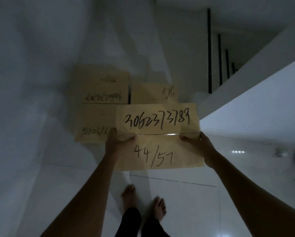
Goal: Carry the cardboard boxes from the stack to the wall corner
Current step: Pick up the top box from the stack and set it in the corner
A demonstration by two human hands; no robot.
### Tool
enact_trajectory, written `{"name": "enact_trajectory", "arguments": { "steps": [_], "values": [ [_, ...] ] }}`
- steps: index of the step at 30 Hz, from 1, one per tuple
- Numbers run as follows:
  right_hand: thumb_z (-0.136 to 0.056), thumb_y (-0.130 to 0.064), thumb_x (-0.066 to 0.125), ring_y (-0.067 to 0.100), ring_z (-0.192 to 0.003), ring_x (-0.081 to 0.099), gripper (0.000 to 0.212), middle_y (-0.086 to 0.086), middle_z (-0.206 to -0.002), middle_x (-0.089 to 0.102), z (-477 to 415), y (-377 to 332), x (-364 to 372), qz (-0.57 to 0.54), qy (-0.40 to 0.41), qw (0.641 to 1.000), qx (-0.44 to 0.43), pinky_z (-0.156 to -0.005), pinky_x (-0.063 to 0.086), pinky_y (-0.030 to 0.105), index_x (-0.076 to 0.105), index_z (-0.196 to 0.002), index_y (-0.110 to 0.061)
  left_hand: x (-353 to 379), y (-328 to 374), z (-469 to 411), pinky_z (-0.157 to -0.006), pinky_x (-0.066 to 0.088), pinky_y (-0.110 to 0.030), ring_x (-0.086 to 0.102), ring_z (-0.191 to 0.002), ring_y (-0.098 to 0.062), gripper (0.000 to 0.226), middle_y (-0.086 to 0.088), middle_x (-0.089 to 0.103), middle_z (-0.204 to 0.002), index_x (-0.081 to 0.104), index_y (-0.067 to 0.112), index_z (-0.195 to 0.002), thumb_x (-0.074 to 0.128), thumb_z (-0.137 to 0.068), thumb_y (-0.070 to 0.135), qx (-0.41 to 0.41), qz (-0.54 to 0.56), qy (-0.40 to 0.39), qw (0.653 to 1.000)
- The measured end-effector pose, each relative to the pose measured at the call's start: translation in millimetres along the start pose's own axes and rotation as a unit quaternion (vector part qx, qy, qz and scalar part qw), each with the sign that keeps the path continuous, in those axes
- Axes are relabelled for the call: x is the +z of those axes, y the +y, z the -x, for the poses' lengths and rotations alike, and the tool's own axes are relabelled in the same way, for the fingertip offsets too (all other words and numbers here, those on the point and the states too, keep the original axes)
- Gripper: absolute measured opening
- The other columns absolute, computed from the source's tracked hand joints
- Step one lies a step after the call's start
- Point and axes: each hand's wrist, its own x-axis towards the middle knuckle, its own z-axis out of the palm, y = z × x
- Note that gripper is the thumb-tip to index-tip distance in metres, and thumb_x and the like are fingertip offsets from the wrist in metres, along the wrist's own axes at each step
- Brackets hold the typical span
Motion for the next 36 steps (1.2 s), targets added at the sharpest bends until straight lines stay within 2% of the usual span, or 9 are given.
{"name": "enact_trajectory", "arguments": {
  "steps": [4, 8, 13, 18, 21, 24, 27, 30, 36],
  "values": [
    [-0.074, -0.044, 0.079, 0.02, -0.094, 0.067, 0.054, -0.002, -0.107, 0.07, 118, -102, 12, 0.029, -0.034, 0.998, -0.049, -0.072, 0.057, 0.038, 0.057, -0.121, -0.027, -118, 58, 108, -0.085, 0.05, -0.038, 0.057, -0.106, -0.021, 0.077, 0.0, 0.058, -0.117, 0.049, 0.018, -0.133, 0.085, -0.069, 0.038, -0.006, 0.04, 0.059, 0.997],
    [-0.076, -0.043, 0.078, 0.018, -0.098, 0.064, 0.053, -0.005, -0.109, 0.068, 222, -184, 37, 0.074, -0.076, 0.988, -0.114, -0.072, 0.054, 0.035, 0.059, -0.123, -0.027, -220, 83, 210, -0.092, 0.055, -0.049, 0.065, -0.108, -0.027, 0.099, -0.003, 0.067, -0.123, 0.053, 0.021, -0.129, 0.08, -0.046, 0.067, -0.003, 0.057, 0.125, 0.991],
    [-0.051, -0.067, 0.08, 0.023, -0.103, 0.066, 0.084, -0.004, -0.116, 0.069, 311, -238, 93, 0.145, -0.124, 0.964, -0.184, -0.088, 0.056, 0.049, 0.061, -0.124, -0.031, -310, 76, 330, -0.092, 0.054, -0.045, 0.063, -0.112, -0.028, 0.078, -0.005, 0.064, -0.126, 0.051, 0.013, -0.131, 0.08, -0.069, 0.05, 0.008, 0.092, 0.247, 0.965],
    [-0.052, -0.067, 0.079, 0.025, -0.104, 0.064, 0.084, -0.003, -0.115, 0.068, 402, -264, 178, 0.226, -0.193, 0.917, -0.267, -0.089, 0.055, 0.047, 0.062, -0.122, -0.024, -373, 4, 422, -0.072, 0.053, -0.033, 0.062, -0.092, -0.019, 0.072, -0.006, 0.066, -0.124, 0.053, 0.012, -0.13, 0.079, -0.073, 0.048, -0.027, 0.153, 0.358, 0.921],
    [-0.044, -0.076, 0.071, 0.028, -0.107, 0.064, 0.1, 0.002, -0.118, 0.067, 448, -260, 235, 0.287, -0.242, 0.875, -0.307, -0.09, 0.054, 0.048, 0.06, -0.126, -0.021, -399, -52, 478, -0.072, 0.053, -0.032, 0.06, -0.095, -0.019, 0.078, -0.007, 0.064, -0.128, 0.051, 0.013, -0.132, 0.08, -0.07, 0.051, -0.066, 0.21, 0.399, 0.89],
    [-0.04, -0.08, 0.071, 0.029, -0.108, 0.064, 0.108, 0.004, -0.122, 0.066, 495, -237, 291, 0.328, -0.294, 0.838, -0.323, -0.093, 0.054, 0.049, 0.058, -0.128, -0.018, -421, -109, 537, -0.087, 0.057, -0.045, 0.063, -0.109, -0.029, 0.093, -0.01, 0.061, -0.132, 0.05, 0.015, -0.135, 0.082, -0.06, 0.06, -0.099, 0.27, 0.434, 0.854],
    [-0.054, -0.071, 0.075, 0.032, -0.114, 0.06, 0.099, 0.008, -0.128, 0.062, 561, -207, 333, 0.361, -0.334, 0.8, -0.343, -0.097, 0.05, 0.051, 0.055, -0.132, -0.014, -438, -165, 592, -0.089, 0.057, -0.049, 0.062, -0.111, -0.03, 0.097, -0.01, 0.061, -0.131, 0.05, 0.016, -0.134, 0.083, -0.055, 0.062, -0.12, 0.3, 0.467, 0.823],
    [-0.068, -0.056, 0.079, 0.032, -0.12, 0.057, 0.084, 0.008, -0.133, 0.059, 618, -168, 371, 0.37, -0.372, 0.783, -0.333, -0.103, 0.046, 0.051, 0.051, -0.135, -0.013, -449, -217, 645, -0.087, 0.057, -0.048, 0.063, -0.109, -0.031, 0.092, -0.01, 0.062, -0.128, 0.051, 0.014, -0.133, 0.084, -0.059, 0.057, -0.14, 0.318, 0.496, 0.796],
    [-0.055, -0.061, 0.083, 0.033, -0.123, 0.055, 0.099, 0.009, -0.136, 0.058, 705, -65, 442, 0.397, -0.429, 0.753, -0.304, -0.104, 0.044, 0.051, 0.051, -0.137, -0.016, -453, -336, 742, -0.09, 0.056, -0.051, 0.064, -0.108, -0.031, 0.101, -0.011, 0.062, -0.128, 0.052, 0.014, -0.131, 0.082, -0.049, 0.065, -0.193, 0.347, 0.534, 0.747]
  ]
}}
